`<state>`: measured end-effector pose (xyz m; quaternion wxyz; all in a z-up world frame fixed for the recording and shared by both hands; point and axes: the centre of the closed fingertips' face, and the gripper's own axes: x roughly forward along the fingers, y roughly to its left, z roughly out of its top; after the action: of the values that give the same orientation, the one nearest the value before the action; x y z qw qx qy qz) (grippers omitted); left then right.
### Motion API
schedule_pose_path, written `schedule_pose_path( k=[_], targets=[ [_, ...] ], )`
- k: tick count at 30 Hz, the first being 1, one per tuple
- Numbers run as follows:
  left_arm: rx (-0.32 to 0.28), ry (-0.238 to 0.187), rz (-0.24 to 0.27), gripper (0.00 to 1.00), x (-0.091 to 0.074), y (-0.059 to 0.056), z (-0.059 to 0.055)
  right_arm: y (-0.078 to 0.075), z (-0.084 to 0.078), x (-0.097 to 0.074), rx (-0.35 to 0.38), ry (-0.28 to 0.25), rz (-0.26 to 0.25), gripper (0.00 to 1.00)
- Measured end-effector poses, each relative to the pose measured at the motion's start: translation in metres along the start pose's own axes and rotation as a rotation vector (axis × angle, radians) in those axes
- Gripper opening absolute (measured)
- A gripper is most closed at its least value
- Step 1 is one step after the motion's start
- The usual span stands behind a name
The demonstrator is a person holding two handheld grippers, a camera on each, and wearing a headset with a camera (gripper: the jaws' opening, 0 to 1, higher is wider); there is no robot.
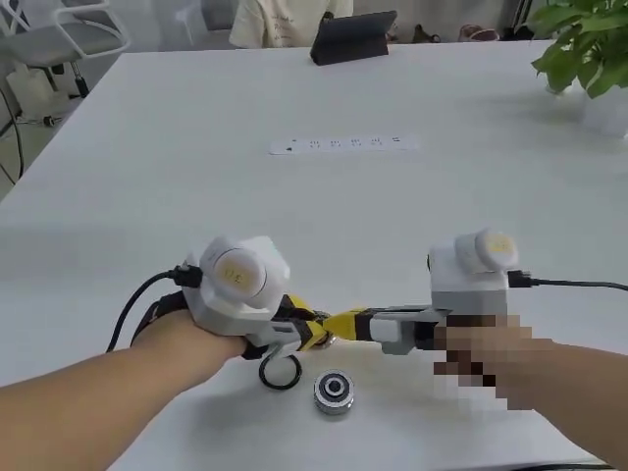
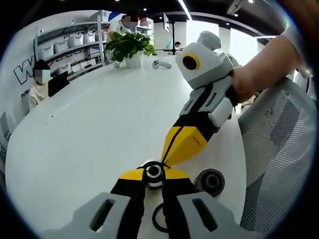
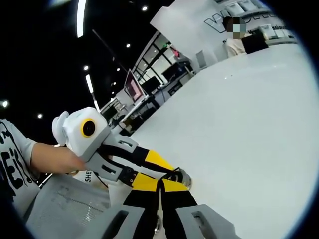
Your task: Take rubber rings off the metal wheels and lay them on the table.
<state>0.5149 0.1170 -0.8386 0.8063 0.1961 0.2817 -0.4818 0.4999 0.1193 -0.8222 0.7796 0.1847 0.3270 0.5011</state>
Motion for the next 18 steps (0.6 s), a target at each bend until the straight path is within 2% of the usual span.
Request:
schedule_pose_path(
  k=[2, 6, 18],
  targets=[
    [0.000, 0.001, 0.001, 0.07, 0.000, 0.000, 0.000, -0.003, 0.001, 0.000, -0.004, -0.002, -0.019, 0.00],
    [-0.001, 0.002, 0.003, 0.07, 0.000, 0.000, 0.000, -0.014, -0.003, 0.002, 0.006, 0.011, -0.091, 0.00],
    [0.000, 0.003, -0.005, 0.08, 0.000, 0.000, 0.001, -0.013, -0.005, 0.003, -0.009, 0.020, -0.093, 0.00]
  ],
)
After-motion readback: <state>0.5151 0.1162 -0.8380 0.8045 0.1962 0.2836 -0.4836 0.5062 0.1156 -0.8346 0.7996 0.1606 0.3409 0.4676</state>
